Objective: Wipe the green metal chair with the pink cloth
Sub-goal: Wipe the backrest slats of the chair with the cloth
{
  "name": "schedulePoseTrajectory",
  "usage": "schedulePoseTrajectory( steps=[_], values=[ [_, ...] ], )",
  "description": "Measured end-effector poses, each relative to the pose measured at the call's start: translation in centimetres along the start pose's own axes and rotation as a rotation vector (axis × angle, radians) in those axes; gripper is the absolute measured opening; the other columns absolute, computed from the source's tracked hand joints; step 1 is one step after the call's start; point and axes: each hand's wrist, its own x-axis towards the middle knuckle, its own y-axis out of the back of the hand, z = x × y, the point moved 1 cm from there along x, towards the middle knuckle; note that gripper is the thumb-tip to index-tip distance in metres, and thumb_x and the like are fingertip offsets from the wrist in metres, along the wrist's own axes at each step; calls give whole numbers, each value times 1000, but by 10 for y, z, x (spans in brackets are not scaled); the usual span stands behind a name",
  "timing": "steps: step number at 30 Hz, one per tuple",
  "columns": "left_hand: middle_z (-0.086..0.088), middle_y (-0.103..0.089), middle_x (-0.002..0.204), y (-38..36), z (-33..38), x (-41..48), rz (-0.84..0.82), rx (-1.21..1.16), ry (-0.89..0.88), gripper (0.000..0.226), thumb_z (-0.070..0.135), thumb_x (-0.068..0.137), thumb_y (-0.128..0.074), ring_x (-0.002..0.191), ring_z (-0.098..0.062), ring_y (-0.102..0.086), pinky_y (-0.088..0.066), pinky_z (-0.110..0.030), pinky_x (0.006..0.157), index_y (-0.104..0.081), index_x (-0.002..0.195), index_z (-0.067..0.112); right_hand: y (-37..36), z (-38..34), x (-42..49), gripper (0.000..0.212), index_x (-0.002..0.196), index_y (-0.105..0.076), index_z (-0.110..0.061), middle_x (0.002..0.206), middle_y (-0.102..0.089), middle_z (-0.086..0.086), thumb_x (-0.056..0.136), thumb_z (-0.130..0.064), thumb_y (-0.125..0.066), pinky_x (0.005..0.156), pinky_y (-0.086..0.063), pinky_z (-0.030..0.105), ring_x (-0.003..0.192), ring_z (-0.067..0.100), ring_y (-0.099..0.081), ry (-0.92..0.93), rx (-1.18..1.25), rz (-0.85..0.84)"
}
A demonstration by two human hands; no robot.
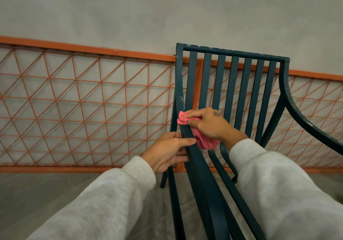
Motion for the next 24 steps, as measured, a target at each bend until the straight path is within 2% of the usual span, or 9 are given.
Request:
schedulePoseTrajectory(
  steps=[2, 3, 6, 9, 12, 16, 19, 21, 24],
  values=[
    [-14, -73, 97, 0, 0, -1, 10, 1, 0, 25, 5, 87, -68, 90, -25, -73, -60, -41, 83, -60, 111, 4, -8, 0, 6, 24, 119, -73, -27, 136, -63, -10, 96, -24, -65, 108, -37, 20, 128, 12, -53, -8, -31, 53],
    [-15, -73, 98, 0, 0, -1, 12, -1, -2, 26, 5, 87, -68, 91, -25, -73, -59, -41, 84, -60, 111, 3, -9, 0, 5, 24, 118, -74, -28, 136, -63, -9, 96, -24, -65, 108, -36, 21, 129, 13, -53, -4, -44, 63],
    [-15, -73, 100, -2, 0, -2, 0, -14, -12, 26, 4, 88, -66, 94, -27, -72, -58, -43, 87, -61, 113, 3, -6, -2, -12, 21, 109, -78, -26, 128, -67, -14, 95, -18, -66, 94, -37, 4, 117, 2, -57, 37, 21, -19],
    [-16, -73, 105, -3, 0, -2, -5, -11, -26, 25, 3, 88, -65, 99, -28, -71, -56, -47, 92, -63, 113, 6, 4, 3, -29, 20, 98, -81, -22, 114, -73, -16, 91, -10, -68, 97, -44, 17, 111, 0, -64, 52, 201, -185],
    [-16, -73, 106, -2, 0, -1, 2, -5, -20, 28, 4, 88, -66, 98, -28, -72, -56, -47, 90, -61, 116, 5, 7, 10, -29, 18, 98, -82, -26, 113, -74, -17, 90, -14, -70, 102, -46, 25, 110, 0, -65, 25, 212, -156],
    [-14, -75, 96, -1, 1, -1, -9, 10, -11, 25, 6, 88, -67, 90, -25, -73, -58, -44, 87, -61, 112, 3, -3, 5, -10, 22, 113, -77, -28, 131, -66, -12, 95, -20, -66, 103, -42, 18, 122, 4, -56, 39, 19, 27],
    [-13, -74, 94, 0, 2, -2, -9, 9, -9, 25, 6, 88, -66, 89, -24, -73, -59, -42, 85, -60, 112, 4, -3, -2, 0, 25, 119, -74, -26, 136, -62, -12, 97, -21, -64, 111, -37, 22, 127, 5, -52, 53, -61, -7],
    [-13, -74, 93, -1, 1, -2, -13, 6, -12, 24, 5, 89, -66, 88, -24, -73, -60, -40, 83, -60, 112, 3, 1, -8, -5, 23, 116, -75, -27, 134, -63, -15, 96, -20, -64, 103, -37, 13, 121, 0, -52, 40, -33, -67],
    [-14, -74, 100, -2, 1, -3, -15, -3, -24, 27, 4, 88, -65, 95, -26, -72, -58, -43, 87, -60, 115, 4, 8, -5, -22, 22, 102, -80, -24, 122, -70, -17, 93, -11, -65, 97, -43, 13, 113, -1, -61, 31, 130, -180]
  ],
)
